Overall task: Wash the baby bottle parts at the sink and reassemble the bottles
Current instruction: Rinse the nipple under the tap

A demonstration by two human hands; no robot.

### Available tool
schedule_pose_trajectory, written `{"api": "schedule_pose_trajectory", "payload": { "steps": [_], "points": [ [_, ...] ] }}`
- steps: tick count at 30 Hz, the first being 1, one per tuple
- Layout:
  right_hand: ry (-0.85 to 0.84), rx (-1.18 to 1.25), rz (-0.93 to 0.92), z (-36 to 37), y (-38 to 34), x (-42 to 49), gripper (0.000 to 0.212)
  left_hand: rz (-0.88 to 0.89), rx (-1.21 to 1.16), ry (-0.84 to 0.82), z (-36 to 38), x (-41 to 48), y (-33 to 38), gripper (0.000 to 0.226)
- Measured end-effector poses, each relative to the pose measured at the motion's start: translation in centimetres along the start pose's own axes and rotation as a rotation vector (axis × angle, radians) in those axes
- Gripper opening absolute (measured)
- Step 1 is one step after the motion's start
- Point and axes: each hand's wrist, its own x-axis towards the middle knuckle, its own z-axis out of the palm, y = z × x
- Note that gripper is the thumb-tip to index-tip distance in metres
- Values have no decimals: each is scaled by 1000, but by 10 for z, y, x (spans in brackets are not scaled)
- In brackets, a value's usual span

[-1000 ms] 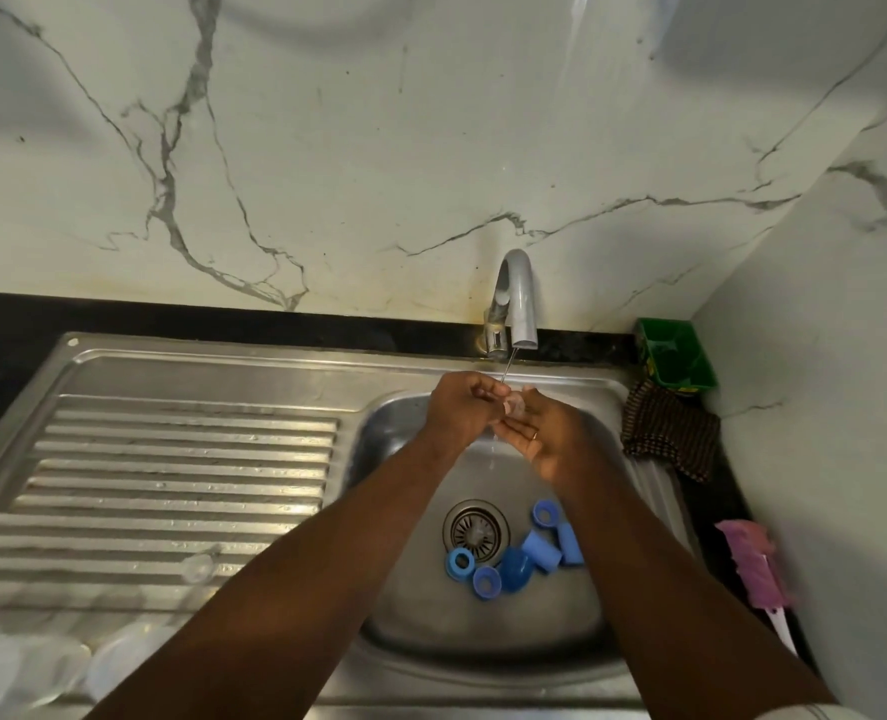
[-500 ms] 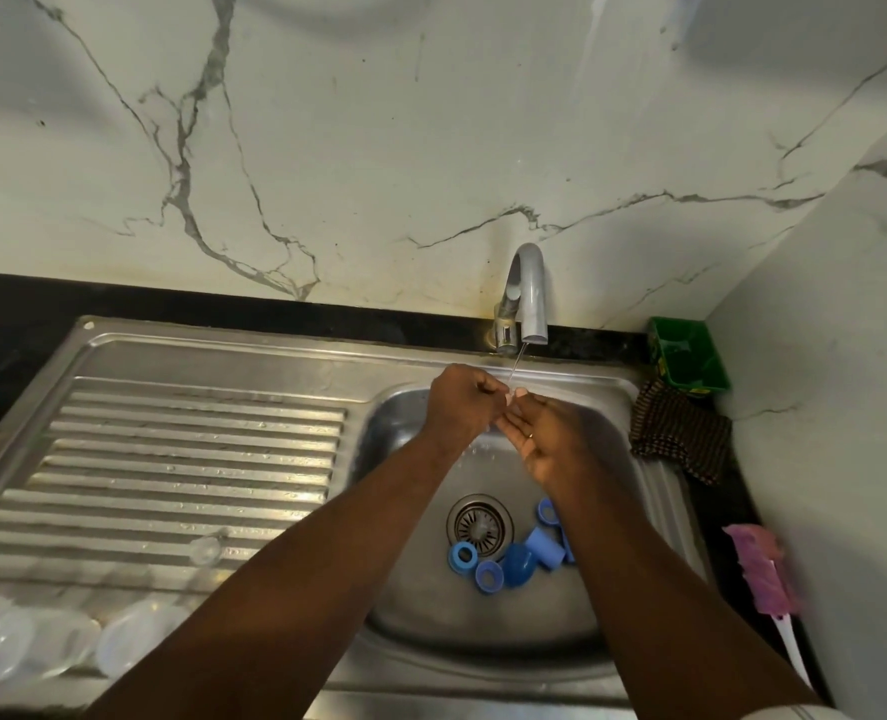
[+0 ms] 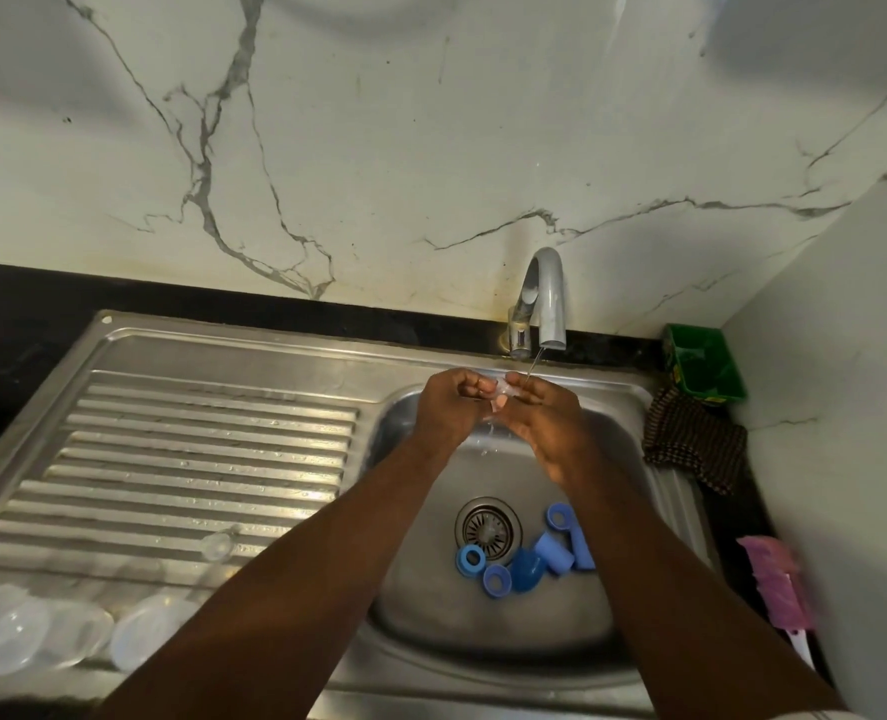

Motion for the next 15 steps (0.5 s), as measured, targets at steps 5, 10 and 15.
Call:
{"api": "schedule_pose_trajectory", "payload": {
  "steps": [5, 10, 15],
  "points": [
    [121, -201, -48, -10, 0, 0, 38, -62, -135, -89, 2, -7, -2, 14],
    [196, -570, -228, -6, -7, -3, 35, -250, -215, -89, 11, -9, 6, 9],
    [382, -547, -448, 0, -9, -10, 30, -294, -314, -52, 7, -8, 11, 20]
  ]
}}
